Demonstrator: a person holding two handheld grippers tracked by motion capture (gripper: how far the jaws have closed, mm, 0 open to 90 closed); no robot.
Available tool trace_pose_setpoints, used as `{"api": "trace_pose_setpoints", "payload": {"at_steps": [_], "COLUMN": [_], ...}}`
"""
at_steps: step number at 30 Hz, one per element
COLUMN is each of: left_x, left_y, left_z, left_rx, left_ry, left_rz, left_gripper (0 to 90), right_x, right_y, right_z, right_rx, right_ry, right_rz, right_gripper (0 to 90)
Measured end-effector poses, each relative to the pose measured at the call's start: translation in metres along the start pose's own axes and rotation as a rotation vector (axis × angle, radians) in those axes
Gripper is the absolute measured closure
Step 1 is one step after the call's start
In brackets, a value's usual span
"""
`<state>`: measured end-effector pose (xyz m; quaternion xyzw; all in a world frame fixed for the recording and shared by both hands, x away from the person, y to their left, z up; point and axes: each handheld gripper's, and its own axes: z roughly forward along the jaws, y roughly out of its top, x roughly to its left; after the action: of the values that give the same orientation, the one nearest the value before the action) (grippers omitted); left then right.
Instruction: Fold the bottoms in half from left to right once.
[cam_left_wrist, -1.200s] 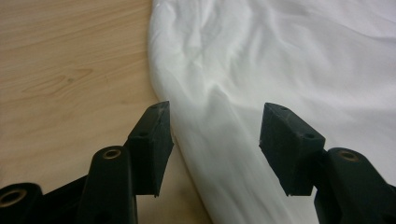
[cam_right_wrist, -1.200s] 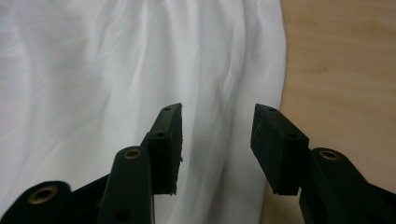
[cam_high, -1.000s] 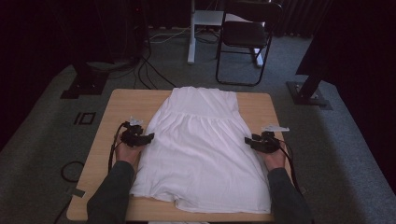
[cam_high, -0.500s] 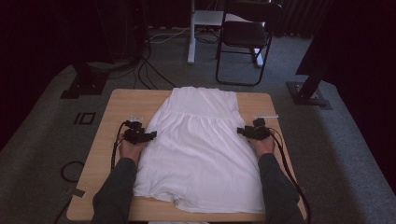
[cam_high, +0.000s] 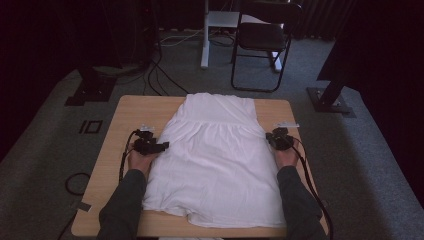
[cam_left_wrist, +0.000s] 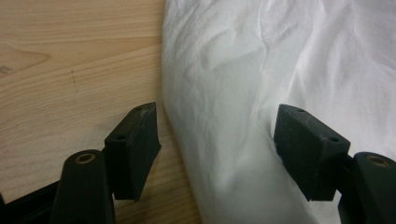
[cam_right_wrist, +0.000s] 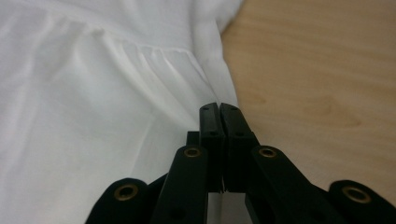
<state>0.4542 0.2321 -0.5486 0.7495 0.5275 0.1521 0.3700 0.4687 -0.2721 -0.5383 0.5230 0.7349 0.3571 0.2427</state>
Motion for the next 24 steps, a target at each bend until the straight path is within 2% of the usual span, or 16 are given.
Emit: {"api": "trace_pose_setpoints", "payload": {"at_steps": [2,3,4,5,6,7,8,9,11,13,14,15,16,20,23,24], "left_x": [-0.001,-0.001,-0.002,-0.006,-0.006,-0.011,-0.011,-0.014,-0.014,-0.014,-0.014,-0.018,-0.018,-0.029,-0.034,-0.035], "left_y": [0.0,0.001,0.002,0.003,0.003,0.003,0.003,-0.003,-0.007,-0.021,-0.021,-0.032,-0.032,-0.049,-0.067,-0.072], "left_z": [0.001,0.001,0.001,0.002,0.002,0.0,0.0,-0.006,-0.01,-0.025,-0.025,-0.034,-0.034,-0.047,-0.063,-0.066], "left_rx": [-0.005,0.0,0.017,0.053,0.053,0.072,0.072,0.071,0.064,0.032,0.032,0.02,0.02,0.02,0.014,0.016], "left_ry": [-0.01,-0.022,-0.047,-0.053,-0.053,-0.04,-0.04,-0.028,-0.03,-0.05,-0.05,-0.048,-0.048,-0.031,-0.04,-0.04], "left_rz": [-0.002,0.0,0.004,0.024,0.024,0.062,0.062,0.09,0.099,0.105,0.105,0.131,0.131,0.181,0.186,0.187], "left_gripper": [36.3,42.2,53.6,70.6,84.4,85.7,86.4,86.6,86.7,86.8,86.8,86.8,86.8,86.8,86.7,86.6], "right_x": [0.0,0.0,0.0,0.0,0.0,-0.003,-0.003,-0.007,-0.009,-0.01,-0.01,-0.008,-0.008,0.003,0.012,0.018], "right_y": [-0.004,-0.005,-0.006,-0.007,-0.007,-0.012,-0.012,-0.015,-0.019,-0.024,-0.024,-0.03,-0.03,-0.043,-0.054,-0.062], "right_z": [0.008,0.01,0.013,0.014,0.014,0.015,0.015,0.012,0.008,0.003,0.003,-0.004,-0.004,-0.019,-0.032,-0.042], "right_rx": [0.028,0.038,0.049,0.061,0.061,0.054,0.054,0.049,0.046,0.046,0.046,0.051,0.051,0.057,0.064,0.065], "right_ry": [-0.015,-0.021,-0.022,-0.023,-0.023,-0.008,-0.008,0.015,0.031,0.047,0.047,0.063,0.063,0.067,0.082,0.091], "right_rz": [0.009,0.011,0.014,0.017,0.017,0.042,0.042,0.086,0.098,0.092,0.092,0.087,0.087,0.049,0.038,0.03], "right_gripper": [87.7,87.5,87.3,86.9,86.9,86.8,86.8,88.0,88.6,88.8,88.8,89.0,89.0,89.1,89.1,89.1]}}
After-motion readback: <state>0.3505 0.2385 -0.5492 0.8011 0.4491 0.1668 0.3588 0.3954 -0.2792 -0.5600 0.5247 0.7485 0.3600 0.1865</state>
